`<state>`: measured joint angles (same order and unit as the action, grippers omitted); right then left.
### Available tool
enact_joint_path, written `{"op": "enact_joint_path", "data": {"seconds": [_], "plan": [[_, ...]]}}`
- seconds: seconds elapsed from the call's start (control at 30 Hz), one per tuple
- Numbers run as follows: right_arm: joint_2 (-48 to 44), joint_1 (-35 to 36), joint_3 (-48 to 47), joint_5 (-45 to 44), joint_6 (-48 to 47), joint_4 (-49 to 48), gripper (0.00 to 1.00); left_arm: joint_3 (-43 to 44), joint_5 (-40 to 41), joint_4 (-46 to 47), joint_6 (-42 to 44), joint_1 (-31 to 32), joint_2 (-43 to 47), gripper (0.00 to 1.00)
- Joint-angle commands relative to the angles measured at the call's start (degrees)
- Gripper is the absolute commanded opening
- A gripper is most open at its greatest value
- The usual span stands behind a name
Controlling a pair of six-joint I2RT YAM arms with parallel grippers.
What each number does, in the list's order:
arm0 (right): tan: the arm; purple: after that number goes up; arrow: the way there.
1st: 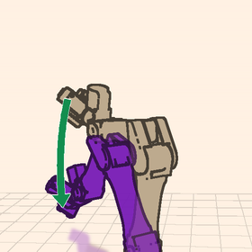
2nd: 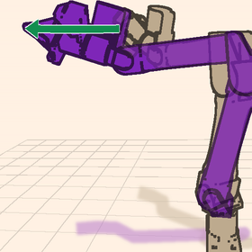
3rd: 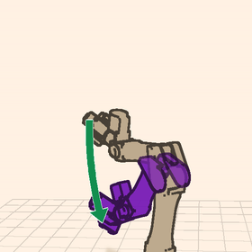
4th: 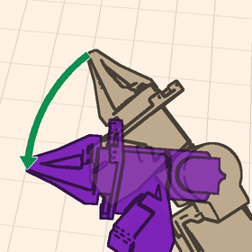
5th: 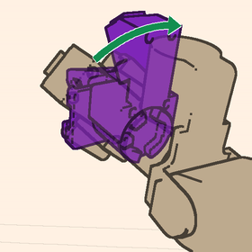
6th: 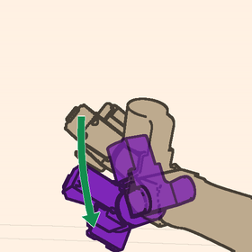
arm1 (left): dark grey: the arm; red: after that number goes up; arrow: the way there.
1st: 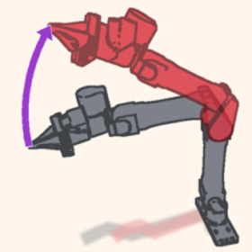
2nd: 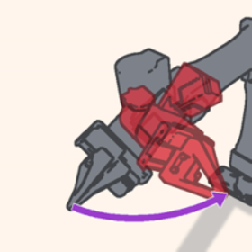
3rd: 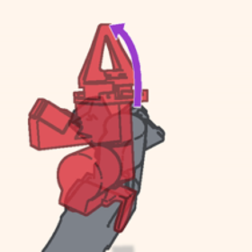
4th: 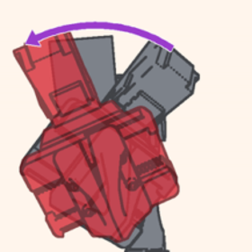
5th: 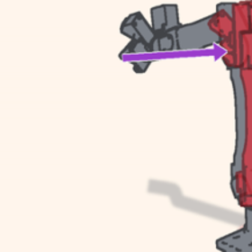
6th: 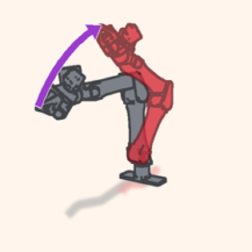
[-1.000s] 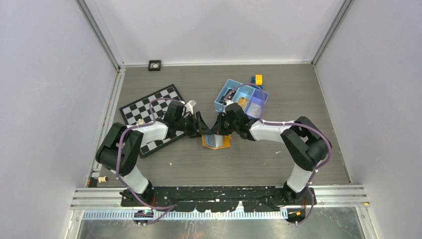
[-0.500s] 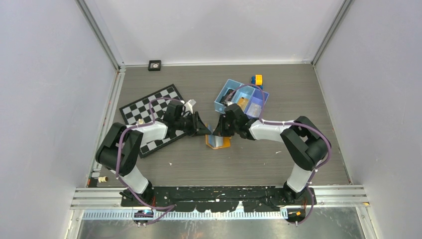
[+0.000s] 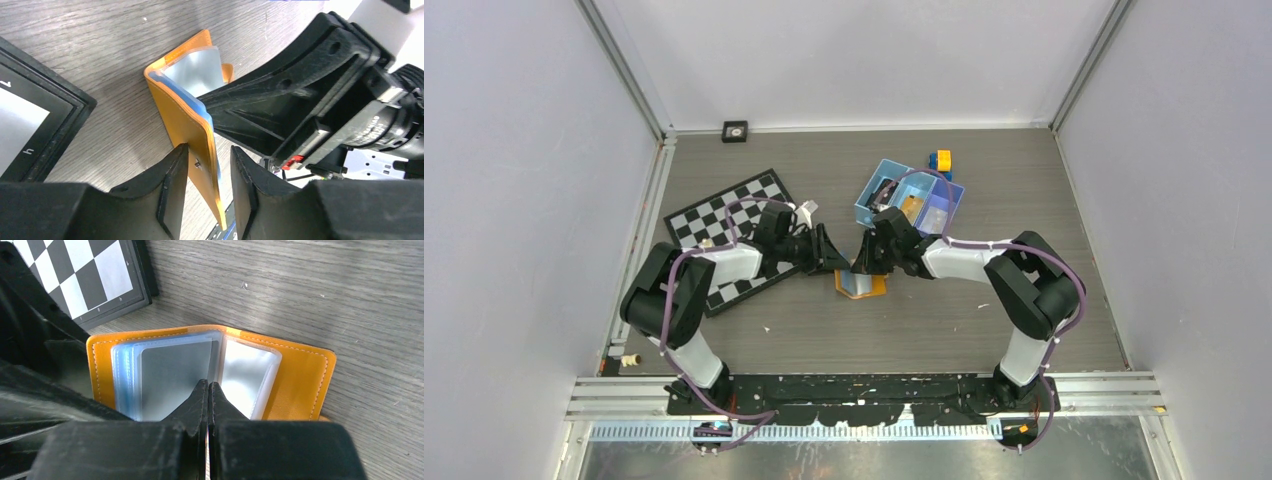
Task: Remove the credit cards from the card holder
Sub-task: Remove the credit card from the card holder.
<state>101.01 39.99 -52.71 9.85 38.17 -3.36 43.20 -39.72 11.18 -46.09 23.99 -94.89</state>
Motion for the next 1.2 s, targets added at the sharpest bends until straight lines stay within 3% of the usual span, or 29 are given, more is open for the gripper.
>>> {"op": "enact_joint_path", "data": {"seconds": [0.0,0.13,0.23,0.47,0.7,0.83,1.17], "plan": [[-0.11,0.03,-1.78,0.88,0.98,-0.56,0.00,1.29,-0.79,0.92,0.28,-0.16,-1.40,0.33],[0.55,0.09,-2.33,0.66,1.10,0.41,0.01,1.29,-0.84,1.22,0.36,-0.17,-1.17,0.16],[1.28,0.08,-3.10,0.21,1.14,1.90,0.00,0.81,-1.32,2.26,0.30,-0.17,0.10,0.12],[3.23,0.07,-4.57,1.49,1.17,3.00,0.00,-0.38,-4.44,7.08,-1.83,-0.17,1.35,0.12],[4.18,0.06,-4.97,2.89,1.53,2.97,0.00,-0.93,-6.73,11.93,-4.63,-0.17,-0.58,0.26],[4.19,0.01,-4.88,3.14,1.60,3.00,0.00,-0.75,-6.10,11.21,-4.31,-0.17,-1.36,0.27],[3.74,-0.12,-4.57,3.09,2.12,2.63,0.02,0.30,-4.46,7.14,-2.37,-0.08,-2.07,0.02]]}}
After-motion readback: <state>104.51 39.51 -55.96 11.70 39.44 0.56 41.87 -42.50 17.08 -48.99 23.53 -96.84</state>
